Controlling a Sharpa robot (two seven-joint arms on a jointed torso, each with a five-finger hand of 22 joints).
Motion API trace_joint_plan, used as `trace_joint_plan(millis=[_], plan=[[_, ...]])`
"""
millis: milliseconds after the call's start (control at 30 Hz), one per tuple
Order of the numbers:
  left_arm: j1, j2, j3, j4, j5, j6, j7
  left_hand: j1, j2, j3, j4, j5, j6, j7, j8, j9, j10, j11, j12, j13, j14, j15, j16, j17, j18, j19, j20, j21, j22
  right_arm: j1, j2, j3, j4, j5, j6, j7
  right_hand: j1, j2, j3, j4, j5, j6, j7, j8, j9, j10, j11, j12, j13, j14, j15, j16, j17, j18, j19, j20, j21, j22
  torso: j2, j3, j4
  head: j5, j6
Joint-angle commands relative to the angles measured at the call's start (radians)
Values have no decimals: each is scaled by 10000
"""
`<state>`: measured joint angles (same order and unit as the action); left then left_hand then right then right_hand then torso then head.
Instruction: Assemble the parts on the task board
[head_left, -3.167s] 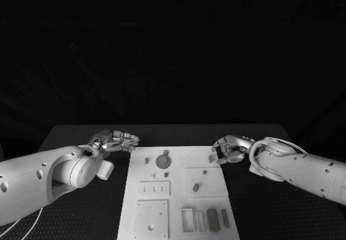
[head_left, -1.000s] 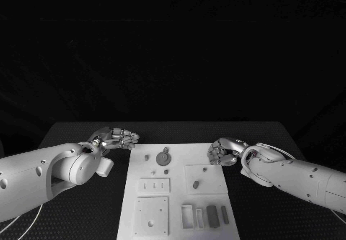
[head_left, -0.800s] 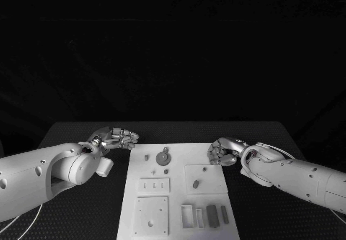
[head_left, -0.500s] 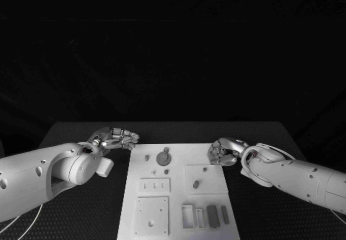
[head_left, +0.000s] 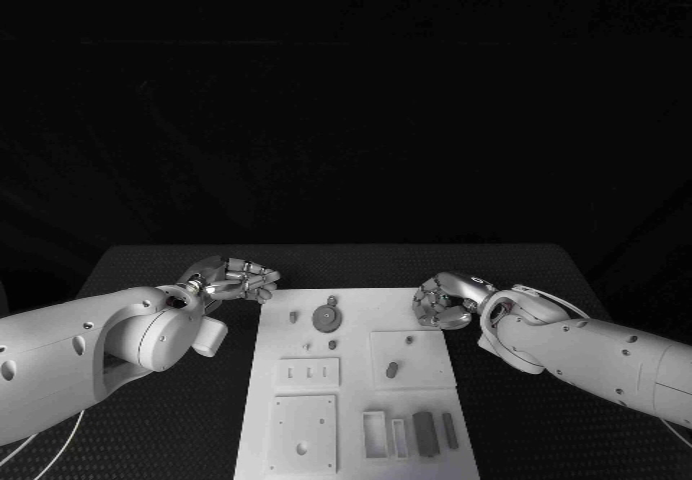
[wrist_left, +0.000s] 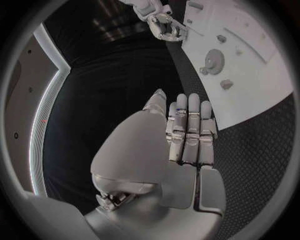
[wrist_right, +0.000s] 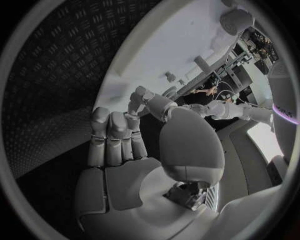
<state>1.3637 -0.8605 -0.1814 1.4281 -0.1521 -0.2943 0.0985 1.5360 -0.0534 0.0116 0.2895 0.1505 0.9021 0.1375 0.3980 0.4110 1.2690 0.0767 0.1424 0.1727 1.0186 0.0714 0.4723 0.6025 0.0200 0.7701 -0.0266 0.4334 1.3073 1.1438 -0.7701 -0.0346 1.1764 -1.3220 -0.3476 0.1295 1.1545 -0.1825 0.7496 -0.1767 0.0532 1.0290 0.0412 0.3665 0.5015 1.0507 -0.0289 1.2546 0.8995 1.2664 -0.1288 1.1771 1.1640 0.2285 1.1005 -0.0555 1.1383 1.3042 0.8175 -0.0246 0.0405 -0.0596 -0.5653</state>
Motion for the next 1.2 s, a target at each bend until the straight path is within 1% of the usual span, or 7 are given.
trace_joint_plan(millis=[33, 333, 533, 733, 833, 1000, 1200], plan=[[8, 55, 6, 57, -691, 336, -345, -148, 24, 25, 29, -61, 111, -7, 16, 26, 94, -18, 67, 24, 73, -12, -43, 26, 187, -48, -32, 59, 177, 220, -11, 35, 218, 105, -20, -518, -14, 58, 56, 16, -45, 512, 350, 120, 167, 32, -41, 26, 1, -3, -67, 65, 11, 333, 4, -95, 41, 13, -16, -11, -21, 8, 44], [13, 328, 8, 140, -1447, 625, -1503, -1038, -1, -30, 35, -288, 560, -188, 8, 82, 446, -179, 161, 143, 275, -107, 22, 185, 210, 29, -115, 185, 184, 639, 281, 40, 900, -473, 326, -1560, -58, -13, 162, -35, -45, 559, 333, 133, 196, 79, -57, 42, 10, 41, -83, 87, 20, 333, 51, -121, 64, 8, -136, 0, -40, 95, 146], [23, 640, 9, 257, -1616, 398, -2155, -2184, -169, 165, 27, -927, 755, -238, -181, 100, 947, -448, 488, 399, 659, -398, 569, 579, 183, 304, -385, 451, 190, 894, 686, 38, 1590, -981, 519, -2417, -131, -117, 372, -83, -42, 642, 296, 145, 232, 195, -95, 107, 42, 100, -121, 83, 3, 333, 112, -144, 79, -12, -339, 5, -69, 173, 199], [24, 1133, 5, 349, -1569, -802, -2428, -2257, -242, 239, 30, -959, 663, -190, -304, 80, 908, -443, 514, 441, 601, -408, 632, 635, 155, 279, -413, 488, 187, 1003, 1105, 38, 2097, -1448, 652, -3203, -168, -155, 498, -115, -37, 678, 280, 141, 247, 238, -109, 128, 57, 144, -132, 95, 0, 333, 156, -153, 99, -19, -482, 19, -68, 284, 212], [20, 1355, -1, 352, -1532, -800, -2646, -1831, -319, 380, -1, -932, 267, -131, -588, -42, 615, -318, 395, 415, 635, -446, 751, 710, 152, 289, -441, 555, 197, 1004, 1296, 38, 2228, -1539, 571, -3415, -194, -181, 571, -134, -33, 704, 273, 138, 253, 260, -116, 132, 60, 169, -135, 100, -3, 333, 177, -149, 110, -23, -550, 3, -58, 325, 188], [18, 1543, -80, 398, -1405, -737, -2761, -1950, -315, 325, 31, -962, 423, -46, -562, -44, 663, -341, 469, 477, 693, -498, 939, 816, 113, 319, -484, 634, 192, 1003, 1558, 38, 2416, -1696, 530, -3553, -231, -214, 651, -159, -29, 741, 261, 137, 263, 295, -127, 137, 63, 206, -139, 107, -9, 333, 211, -143, 124, -29, -611, 3, -55, 394, 167], [19, 1652, -89, 420, -1361, -602, -2816, -2161, -287, 292, 37, -978, 525, -79, -547, -42, 668, -356, 500, 511, 641, -507, 1002, 852, 91, 304, -507, 661, 179, 1001, 1790, 37, 2613, -2234, 488, -3592, -252, -230, 707, -177, -26, 757, 256, 128, 266, 315, -132, 134, 62, 228, -143, 107, -16, 333, 232, -139, 130, -36, -605, 12, -64, 447, 156]])
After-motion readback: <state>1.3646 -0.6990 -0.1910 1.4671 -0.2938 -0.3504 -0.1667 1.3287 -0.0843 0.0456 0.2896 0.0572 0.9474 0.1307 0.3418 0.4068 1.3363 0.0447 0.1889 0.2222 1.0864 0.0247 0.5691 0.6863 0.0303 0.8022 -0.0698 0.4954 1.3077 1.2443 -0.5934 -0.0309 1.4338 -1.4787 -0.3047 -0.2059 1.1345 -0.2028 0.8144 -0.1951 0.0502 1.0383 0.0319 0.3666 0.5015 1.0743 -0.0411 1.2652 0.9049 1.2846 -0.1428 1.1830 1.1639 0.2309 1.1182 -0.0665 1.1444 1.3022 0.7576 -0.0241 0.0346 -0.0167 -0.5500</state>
